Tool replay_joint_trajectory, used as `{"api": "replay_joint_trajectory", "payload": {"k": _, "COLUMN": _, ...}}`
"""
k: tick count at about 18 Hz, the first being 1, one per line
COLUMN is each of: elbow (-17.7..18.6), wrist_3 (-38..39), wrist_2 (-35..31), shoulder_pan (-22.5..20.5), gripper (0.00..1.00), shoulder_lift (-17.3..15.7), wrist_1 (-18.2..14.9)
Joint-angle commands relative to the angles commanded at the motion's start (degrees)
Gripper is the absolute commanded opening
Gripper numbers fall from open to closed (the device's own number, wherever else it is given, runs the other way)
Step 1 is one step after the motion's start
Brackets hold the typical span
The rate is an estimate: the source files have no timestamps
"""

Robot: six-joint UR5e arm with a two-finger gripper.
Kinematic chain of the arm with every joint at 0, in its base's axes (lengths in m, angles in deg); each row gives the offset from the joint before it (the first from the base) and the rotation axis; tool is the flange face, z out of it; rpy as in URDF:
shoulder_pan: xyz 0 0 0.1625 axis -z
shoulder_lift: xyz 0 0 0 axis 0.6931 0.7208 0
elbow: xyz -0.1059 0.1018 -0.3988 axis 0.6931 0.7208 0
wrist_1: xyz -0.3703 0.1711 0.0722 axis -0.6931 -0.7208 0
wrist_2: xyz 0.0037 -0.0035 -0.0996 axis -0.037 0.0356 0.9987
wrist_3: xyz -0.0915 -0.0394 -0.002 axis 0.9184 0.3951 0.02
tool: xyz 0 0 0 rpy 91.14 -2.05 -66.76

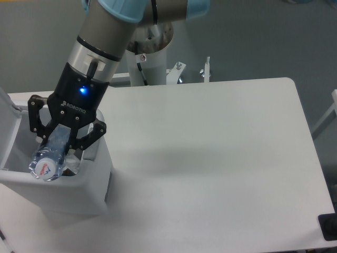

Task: Place the trash in the trash can
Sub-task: 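Open the gripper to release the bottle into the bin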

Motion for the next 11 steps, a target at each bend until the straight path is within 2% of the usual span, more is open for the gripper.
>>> {"api": "replay_joint_trajectory", "payload": {"k": 1, "elbow": 0.0, "wrist_3": -0.6, "wrist_2": -0.4, "shoulder_pan": 0.0, "gripper": 0.66, "shoulder_lift": 0.0, "wrist_1": 0.0}}
{"api": "replay_joint_trajectory", "payload": {"k": 2, "elbow": 0.0, "wrist_3": -0.8, "wrist_2": -0.4, "shoulder_pan": 0.0, "gripper": 0.74, "shoulder_lift": 0.0, "wrist_1": 0.0}}
{"api": "replay_joint_trajectory", "payload": {"k": 3, "elbow": 0.1, "wrist_3": -0.8, "wrist_2": -0.4, "shoulder_pan": 0.0, "gripper": 0.79, "shoulder_lift": -0.1, "wrist_1": 0.0}}
{"api": "replay_joint_trajectory", "payload": {"k": 4, "elbow": 0.1, "wrist_3": -0.9, "wrist_2": -0.5, "shoulder_pan": 0.0, "gripper": 0.80, "shoulder_lift": 0.0, "wrist_1": 0.0}}
{"api": "replay_joint_trajectory", "payload": {"k": 5, "elbow": 0.0, "wrist_3": -1.0, "wrist_2": -0.5, "shoulder_pan": 0.0, "gripper": 0.86, "shoulder_lift": 0.0, "wrist_1": 0.0}}
{"api": "replay_joint_trajectory", "payload": {"k": 6, "elbow": -0.3, "wrist_3": -1.1, "wrist_2": -0.5, "shoulder_pan": 0.0, "gripper": 0.96, "shoulder_lift": 0.0, "wrist_1": 0.0}}
{"api": "replay_joint_trajectory", "payload": {"k": 7, "elbow": -0.6, "wrist_3": -1.4, "wrist_2": -0.5, "shoulder_pan": 0.0, "gripper": 1.00, "shoulder_lift": 0.1, "wrist_1": -0.1}}
{"api": "replay_joint_trajectory", "payload": {"k": 11, "elbow": -3.3, "wrist_3": -1.5, "wrist_2": -0.4, "shoulder_pan": 0.0, "gripper": 1.00, "shoulder_lift": 0.8, "wrist_1": -0.2}}
